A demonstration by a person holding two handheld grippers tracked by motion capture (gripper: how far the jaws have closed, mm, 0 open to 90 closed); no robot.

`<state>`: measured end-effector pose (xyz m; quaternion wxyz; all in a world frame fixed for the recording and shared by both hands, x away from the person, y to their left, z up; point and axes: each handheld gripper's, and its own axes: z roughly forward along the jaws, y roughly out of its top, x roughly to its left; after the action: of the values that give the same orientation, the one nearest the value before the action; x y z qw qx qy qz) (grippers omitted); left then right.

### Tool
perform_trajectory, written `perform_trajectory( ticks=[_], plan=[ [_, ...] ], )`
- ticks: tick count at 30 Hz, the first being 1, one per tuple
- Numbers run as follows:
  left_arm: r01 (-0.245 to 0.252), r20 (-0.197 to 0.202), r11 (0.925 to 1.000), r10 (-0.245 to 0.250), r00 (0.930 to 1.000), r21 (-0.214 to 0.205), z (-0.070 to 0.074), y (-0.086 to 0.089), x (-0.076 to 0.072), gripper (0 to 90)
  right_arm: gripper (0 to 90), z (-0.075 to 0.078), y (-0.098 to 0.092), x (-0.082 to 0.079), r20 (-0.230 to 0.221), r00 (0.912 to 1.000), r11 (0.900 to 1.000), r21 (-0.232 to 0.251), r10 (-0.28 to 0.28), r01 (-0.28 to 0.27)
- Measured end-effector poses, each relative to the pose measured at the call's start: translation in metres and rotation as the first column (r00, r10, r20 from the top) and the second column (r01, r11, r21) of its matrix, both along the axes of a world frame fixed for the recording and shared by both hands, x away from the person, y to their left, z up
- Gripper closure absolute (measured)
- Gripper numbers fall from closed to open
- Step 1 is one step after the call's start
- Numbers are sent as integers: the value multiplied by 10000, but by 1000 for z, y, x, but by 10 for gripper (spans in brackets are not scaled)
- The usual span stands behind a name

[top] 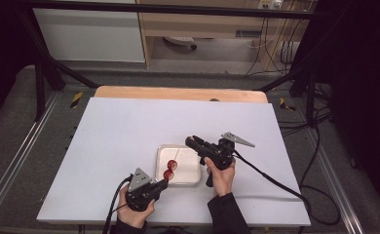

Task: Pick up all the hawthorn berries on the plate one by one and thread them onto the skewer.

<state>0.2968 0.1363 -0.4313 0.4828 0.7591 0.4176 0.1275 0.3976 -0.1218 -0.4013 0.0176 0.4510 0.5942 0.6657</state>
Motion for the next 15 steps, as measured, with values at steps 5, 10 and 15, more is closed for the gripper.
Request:
perform_trajectory(
  ticks=[5, 10, 15],
  plan=[
    [-49, -95, 9998, 47, 9999, -173, -1, -10, -1, 883, 617, 2, 1, 0, 214, 9993, 9976, 620, -313, 299],
    [-62, -143, 9995, 57, 9999, -319, -1, -19, 1, 883, 617, 2, 1, -1, 386, 9984, 9949, 933, -424, 387],
    [-29, -162, 9980, 19, 9999, -626, 2, -26, 2, 882, 617, 3, 2, -3, 739, 9959, 9929, 1111, -518, 434]
  ],
)
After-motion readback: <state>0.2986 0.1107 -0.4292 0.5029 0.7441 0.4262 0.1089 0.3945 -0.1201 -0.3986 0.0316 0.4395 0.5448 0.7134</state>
